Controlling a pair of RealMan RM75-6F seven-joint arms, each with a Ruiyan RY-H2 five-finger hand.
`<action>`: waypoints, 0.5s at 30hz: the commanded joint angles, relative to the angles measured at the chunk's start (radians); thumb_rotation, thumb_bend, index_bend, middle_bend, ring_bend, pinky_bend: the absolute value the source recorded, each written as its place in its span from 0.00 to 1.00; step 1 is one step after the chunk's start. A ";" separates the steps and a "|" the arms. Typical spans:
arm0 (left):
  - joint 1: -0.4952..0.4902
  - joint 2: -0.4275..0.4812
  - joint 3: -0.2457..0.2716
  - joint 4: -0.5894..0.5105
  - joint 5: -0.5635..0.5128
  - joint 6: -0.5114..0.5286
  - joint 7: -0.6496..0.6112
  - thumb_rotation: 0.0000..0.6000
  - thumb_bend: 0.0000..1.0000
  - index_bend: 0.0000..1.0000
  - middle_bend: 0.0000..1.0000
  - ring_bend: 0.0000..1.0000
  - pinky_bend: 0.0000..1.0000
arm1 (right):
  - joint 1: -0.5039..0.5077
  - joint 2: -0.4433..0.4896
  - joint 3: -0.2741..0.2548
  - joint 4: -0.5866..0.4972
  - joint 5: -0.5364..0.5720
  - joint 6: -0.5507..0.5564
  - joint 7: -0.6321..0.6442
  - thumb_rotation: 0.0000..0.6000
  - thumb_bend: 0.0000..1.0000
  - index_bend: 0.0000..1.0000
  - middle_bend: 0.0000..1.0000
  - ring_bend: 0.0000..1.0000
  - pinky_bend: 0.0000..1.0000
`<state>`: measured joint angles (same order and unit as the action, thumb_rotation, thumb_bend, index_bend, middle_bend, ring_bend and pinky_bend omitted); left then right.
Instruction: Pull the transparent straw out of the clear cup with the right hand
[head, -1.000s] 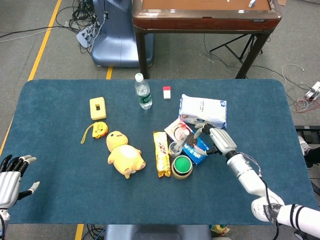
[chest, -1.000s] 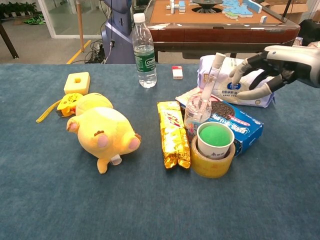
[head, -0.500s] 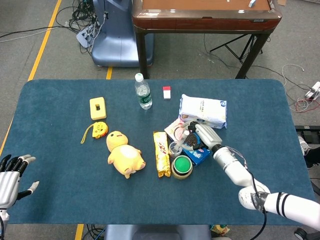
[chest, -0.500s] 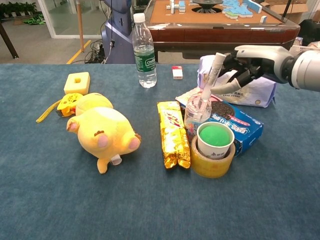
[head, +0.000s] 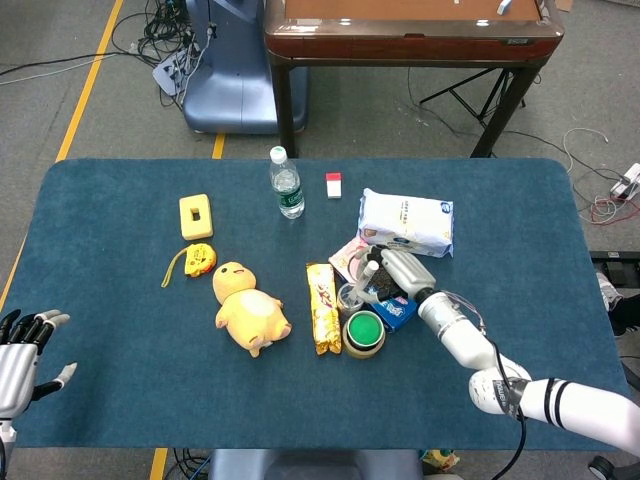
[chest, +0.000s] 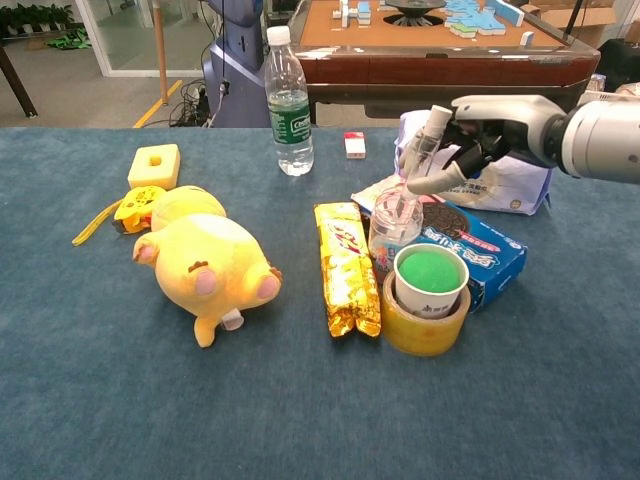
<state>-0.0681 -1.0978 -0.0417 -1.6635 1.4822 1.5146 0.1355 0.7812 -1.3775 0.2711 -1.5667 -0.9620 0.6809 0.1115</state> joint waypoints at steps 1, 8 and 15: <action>0.001 0.000 -0.001 0.000 -0.001 0.002 -0.002 1.00 0.24 0.24 0.21 0.16 0.05 | 0.003 0.000 -0.004 0.004 0.006 0.000 -0.002 1.00 0.34 0.50 0.25 0.14 0.26; 0.001 -0.001 -0.001 0.001 -0.001 -0.001 0.001 1.00 0.24 0.24 0.21 0.16 0.05 | 0.006 -0.004 -0.010 0.012 0.007 -0.006 0.012 1.00 0.35 0.51 0.25 0.14 0.26; 0.002 -0.001 -0.001 0.000 -0.002 -0.002 0.002 1.00 0.24 0.24 0.21 0.16 0.05 | 0.008 -0.010 -0.019 0.024 0.003 -0.009 0.021 1.00 0.39 0.53 0.27 0.14 0.26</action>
<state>-0.0665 -1.0992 -0.0428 -1.6632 1.4797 1.5135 0.1371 0.7892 -1.3873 0.2527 -1.5427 -0.9594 0.6720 0.1327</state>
